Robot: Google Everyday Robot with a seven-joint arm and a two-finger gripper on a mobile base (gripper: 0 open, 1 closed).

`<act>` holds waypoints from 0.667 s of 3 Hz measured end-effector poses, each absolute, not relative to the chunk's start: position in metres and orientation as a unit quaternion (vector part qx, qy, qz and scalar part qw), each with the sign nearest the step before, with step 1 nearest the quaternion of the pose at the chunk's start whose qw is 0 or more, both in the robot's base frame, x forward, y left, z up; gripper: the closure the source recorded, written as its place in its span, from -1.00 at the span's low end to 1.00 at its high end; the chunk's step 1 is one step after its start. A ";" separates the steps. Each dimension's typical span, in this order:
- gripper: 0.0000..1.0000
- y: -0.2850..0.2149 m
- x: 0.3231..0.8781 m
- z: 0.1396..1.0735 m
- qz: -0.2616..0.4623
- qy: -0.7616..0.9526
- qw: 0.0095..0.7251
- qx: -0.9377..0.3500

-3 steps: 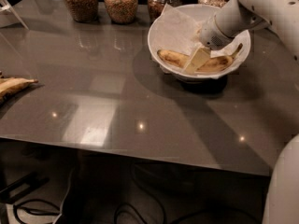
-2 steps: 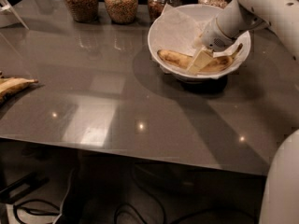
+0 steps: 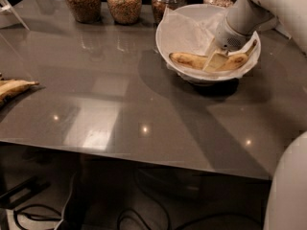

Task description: Pick banana from white bowl

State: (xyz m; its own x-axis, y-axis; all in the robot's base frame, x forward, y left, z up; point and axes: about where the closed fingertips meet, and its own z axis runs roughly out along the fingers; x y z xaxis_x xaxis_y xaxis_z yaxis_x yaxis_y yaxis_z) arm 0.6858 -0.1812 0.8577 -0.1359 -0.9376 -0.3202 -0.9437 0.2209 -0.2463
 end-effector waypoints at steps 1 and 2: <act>0.98 -0.192 0.671 0.877 -0.015 0.751 0.185 -0.633; 1.00 -0.200 0.655 0.901 -0.024 0.749 0.186 -0.635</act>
Offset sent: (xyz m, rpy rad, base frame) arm -0.0554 -0.0308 0.0806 -0.0937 -0.0346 0.0068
